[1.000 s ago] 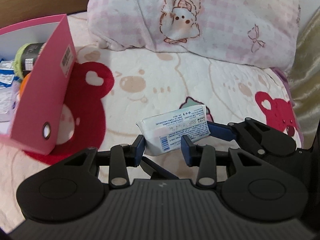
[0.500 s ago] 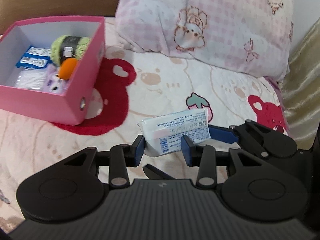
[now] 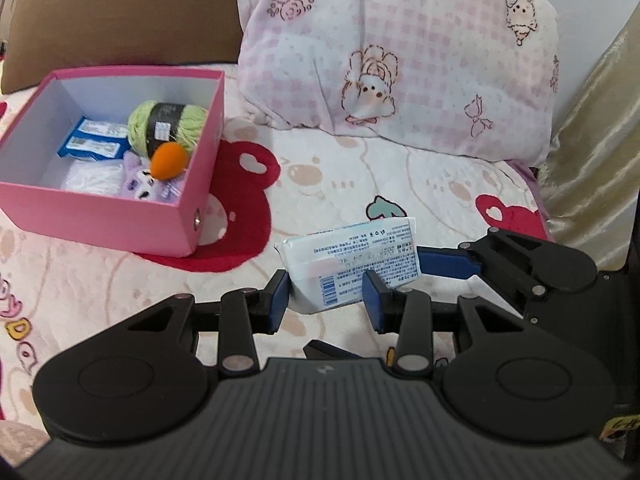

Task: Organize objects
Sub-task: 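Lift the white packet with the left gripper and carry it toward the pink box, then carry the white packet over the pink box with the left gripper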

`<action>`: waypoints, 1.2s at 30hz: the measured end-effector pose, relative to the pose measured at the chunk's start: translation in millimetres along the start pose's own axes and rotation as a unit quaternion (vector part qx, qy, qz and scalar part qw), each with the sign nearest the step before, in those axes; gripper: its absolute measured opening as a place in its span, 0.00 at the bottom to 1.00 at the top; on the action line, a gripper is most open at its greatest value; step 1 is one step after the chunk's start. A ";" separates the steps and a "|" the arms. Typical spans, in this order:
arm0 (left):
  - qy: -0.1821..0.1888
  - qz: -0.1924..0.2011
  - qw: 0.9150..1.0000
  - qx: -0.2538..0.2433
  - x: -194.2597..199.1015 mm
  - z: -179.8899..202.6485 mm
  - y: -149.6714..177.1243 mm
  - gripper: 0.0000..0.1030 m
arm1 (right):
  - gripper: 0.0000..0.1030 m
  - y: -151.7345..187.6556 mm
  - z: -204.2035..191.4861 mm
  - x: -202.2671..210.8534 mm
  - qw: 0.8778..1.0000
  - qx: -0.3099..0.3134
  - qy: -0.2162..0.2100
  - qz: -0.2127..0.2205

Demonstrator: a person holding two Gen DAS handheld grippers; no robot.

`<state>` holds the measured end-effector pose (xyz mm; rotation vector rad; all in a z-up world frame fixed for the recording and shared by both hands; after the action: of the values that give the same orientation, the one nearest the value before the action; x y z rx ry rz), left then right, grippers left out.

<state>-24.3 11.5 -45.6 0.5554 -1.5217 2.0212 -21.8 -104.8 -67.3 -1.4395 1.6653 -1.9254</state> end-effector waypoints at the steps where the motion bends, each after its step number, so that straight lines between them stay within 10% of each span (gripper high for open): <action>1: -0.002 0.001 1.000 -0.002 3.0 -0.6 -1.7 0.38 | 0.85 -2.6 -1.8 0.4 1.000 0.003 -0.003 -0.001; 20: -0.026 0.045 0.998 0.035 62.5 -59.9 -57.0 0.40 | 0.60 -79.9 -45.5 -7.8 0.998 0.043 -0.051 0.000; 36: -0.062 0.058 0.988 0.130 20.5 -175.7 -124.1 0.40 | 0.49 -159.7 -67.6 -123.2 0.991 0.119 -0.048 -0.040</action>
<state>39.4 210.4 10.0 0.7216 -1.3962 2.3337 53.7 77.5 12.3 -1.4988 1.3048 -1.9836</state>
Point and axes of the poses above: each gripper's, at about its wrist camera, not at the fingertips, and x roughly against the way its jaws point, z to its right, y to its underside, the point moved 5 cm from there along -x, roughly the way its jaws point, and after that the axes turned 13 degrees about z, right-handed, at the moved point
